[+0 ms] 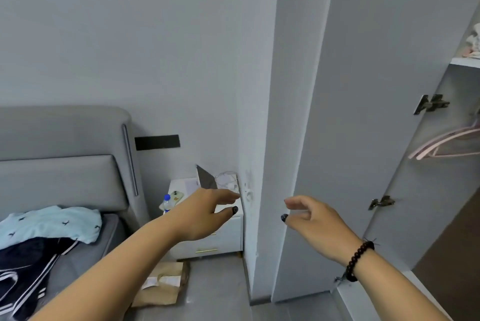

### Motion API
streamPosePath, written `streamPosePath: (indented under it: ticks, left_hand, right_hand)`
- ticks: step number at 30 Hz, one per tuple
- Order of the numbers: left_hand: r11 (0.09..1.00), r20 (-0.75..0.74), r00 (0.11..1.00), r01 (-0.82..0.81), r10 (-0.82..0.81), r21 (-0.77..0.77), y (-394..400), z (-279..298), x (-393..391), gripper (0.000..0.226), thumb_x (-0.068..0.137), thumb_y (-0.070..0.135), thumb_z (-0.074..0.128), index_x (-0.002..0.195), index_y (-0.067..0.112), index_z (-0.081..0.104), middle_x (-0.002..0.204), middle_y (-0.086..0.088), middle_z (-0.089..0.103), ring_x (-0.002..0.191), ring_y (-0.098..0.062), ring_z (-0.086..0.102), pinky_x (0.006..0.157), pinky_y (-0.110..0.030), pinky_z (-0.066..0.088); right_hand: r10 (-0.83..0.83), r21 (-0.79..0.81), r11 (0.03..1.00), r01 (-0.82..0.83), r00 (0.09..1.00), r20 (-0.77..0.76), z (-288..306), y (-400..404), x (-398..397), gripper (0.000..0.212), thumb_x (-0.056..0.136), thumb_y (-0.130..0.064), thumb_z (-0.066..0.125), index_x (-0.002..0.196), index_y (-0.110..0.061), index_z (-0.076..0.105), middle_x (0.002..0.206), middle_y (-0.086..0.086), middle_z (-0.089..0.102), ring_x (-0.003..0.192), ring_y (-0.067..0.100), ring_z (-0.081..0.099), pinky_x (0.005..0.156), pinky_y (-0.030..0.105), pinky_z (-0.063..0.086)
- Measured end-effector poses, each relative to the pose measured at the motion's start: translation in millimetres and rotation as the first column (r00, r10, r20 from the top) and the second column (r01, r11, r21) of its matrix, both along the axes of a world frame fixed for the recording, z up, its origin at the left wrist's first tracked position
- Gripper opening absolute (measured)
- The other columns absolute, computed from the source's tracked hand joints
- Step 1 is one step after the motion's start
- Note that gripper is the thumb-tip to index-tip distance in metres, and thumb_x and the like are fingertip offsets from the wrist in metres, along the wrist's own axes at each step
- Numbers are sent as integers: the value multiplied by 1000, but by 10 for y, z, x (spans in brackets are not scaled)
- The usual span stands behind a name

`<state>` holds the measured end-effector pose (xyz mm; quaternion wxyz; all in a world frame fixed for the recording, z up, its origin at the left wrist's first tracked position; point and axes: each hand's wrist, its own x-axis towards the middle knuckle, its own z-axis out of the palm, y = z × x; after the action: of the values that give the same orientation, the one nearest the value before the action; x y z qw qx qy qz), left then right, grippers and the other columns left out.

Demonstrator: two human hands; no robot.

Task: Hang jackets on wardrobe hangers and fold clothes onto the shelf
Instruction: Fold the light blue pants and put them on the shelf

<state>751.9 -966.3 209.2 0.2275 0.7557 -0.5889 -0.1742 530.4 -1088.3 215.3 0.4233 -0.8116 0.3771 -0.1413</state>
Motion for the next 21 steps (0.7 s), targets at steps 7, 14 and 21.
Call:
streamPosePath:
  ticks: [7, 14, 21]
  left_hand:
    - [986, -79, 984, -154, 159, 60, 813, -303, 902, 43, 95, 40, 50, 137, 33, 49, 133, 22, 55, 119, 9, 50, 104, -17, 39]
    - [940, -167, 927, -319, 336, 120, 1742, -580, 2203, 39, 95, 20, 53, 132, 33, 52, 123, 17, 61, 113, 9, 54, 95, -8, 41]
    - [908, -200, 888, -385, 414, 169, 2448, -845, 3380, 37, 96, 22, 53, 133, 28, 53, 121, 18, 61, 113, 9, 53, 85, 1, 36]
  right_hand:
    - [210, -66, 973, -223, 964, -166, -181, 376, 1124, 42, 94, -34, 55, 134, -27, 45, 137, -11, 46, 123, 7, 46, 93, 17, 38]
    - [363, -42, 923, -383, 901, -238, -475, 1001, 2731, 43, 93, -33, 55, 134, -25, 46, 138, -9, 46, 123, 9, 46, 99, 22, 41]
    - [465, -44, 869, -492, 845, -265, -699, 1644, 4168, 43, 95, -27, 52, 137, -22, 44, 140, -6, 45, 127, 9, 43, 102, 21, 38]
